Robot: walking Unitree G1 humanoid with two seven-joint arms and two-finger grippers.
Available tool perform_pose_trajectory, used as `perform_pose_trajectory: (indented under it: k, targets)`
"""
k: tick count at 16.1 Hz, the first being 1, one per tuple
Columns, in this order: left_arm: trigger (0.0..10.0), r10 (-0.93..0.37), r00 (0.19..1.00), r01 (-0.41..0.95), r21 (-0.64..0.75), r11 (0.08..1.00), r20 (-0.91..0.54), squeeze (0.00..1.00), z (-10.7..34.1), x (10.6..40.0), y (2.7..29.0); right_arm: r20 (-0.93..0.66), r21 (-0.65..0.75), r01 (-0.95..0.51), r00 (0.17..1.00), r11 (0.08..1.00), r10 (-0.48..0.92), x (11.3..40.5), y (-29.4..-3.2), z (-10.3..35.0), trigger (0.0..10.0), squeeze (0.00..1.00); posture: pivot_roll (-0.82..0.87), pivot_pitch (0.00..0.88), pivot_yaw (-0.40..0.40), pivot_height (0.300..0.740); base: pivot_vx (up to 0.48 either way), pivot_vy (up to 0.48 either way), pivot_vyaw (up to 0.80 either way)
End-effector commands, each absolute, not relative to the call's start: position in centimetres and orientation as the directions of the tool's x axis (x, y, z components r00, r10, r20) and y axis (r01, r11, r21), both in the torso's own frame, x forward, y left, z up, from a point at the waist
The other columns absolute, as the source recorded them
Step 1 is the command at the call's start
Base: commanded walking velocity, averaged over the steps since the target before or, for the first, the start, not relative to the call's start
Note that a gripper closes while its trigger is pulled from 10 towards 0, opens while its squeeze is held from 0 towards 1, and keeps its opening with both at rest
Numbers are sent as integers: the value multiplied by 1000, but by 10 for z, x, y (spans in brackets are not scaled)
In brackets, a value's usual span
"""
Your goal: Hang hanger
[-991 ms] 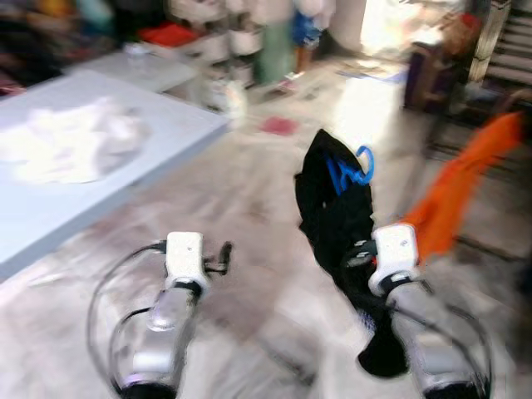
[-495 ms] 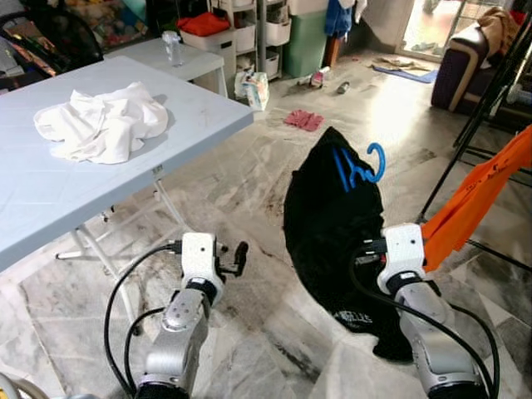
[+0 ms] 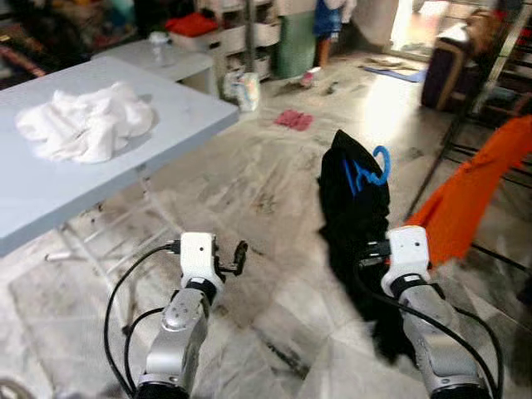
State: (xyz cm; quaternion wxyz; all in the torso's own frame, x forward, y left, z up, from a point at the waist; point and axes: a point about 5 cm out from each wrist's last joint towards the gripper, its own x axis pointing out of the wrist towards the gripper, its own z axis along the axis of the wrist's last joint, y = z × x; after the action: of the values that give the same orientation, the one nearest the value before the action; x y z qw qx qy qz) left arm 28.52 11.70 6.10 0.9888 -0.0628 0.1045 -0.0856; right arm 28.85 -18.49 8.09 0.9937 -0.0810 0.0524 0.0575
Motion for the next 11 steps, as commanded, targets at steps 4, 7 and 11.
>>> perform_pose_trajectory:
  k: [4, 7, 11]
  targets:
    - [10000, -179, 965, 153, -143, 978, -193, 0, 62, 286, 119, -54, -165, -142, 989, 976, 135, 294, -180, 95, 10000, 0, -2, 0, -30, 740, 0, -124, 711]
    - [10000, -178, 964, 150, -150, 977, -196, 0, 61, 287, 119, -54, -159, -140, 990, 977, 133, 294, -180, 95, 10000, 0, -1, 0, -30, 740, 0, -249, 800]
    - [10000, -164, 968, 133, -169, 977, -188, 0, 61, 286, 121, -53, -153, -145, 989, 977, 139, 294, -180, 95, 10000, 0, -2, 0, -31, 740, 0, -174, 555]
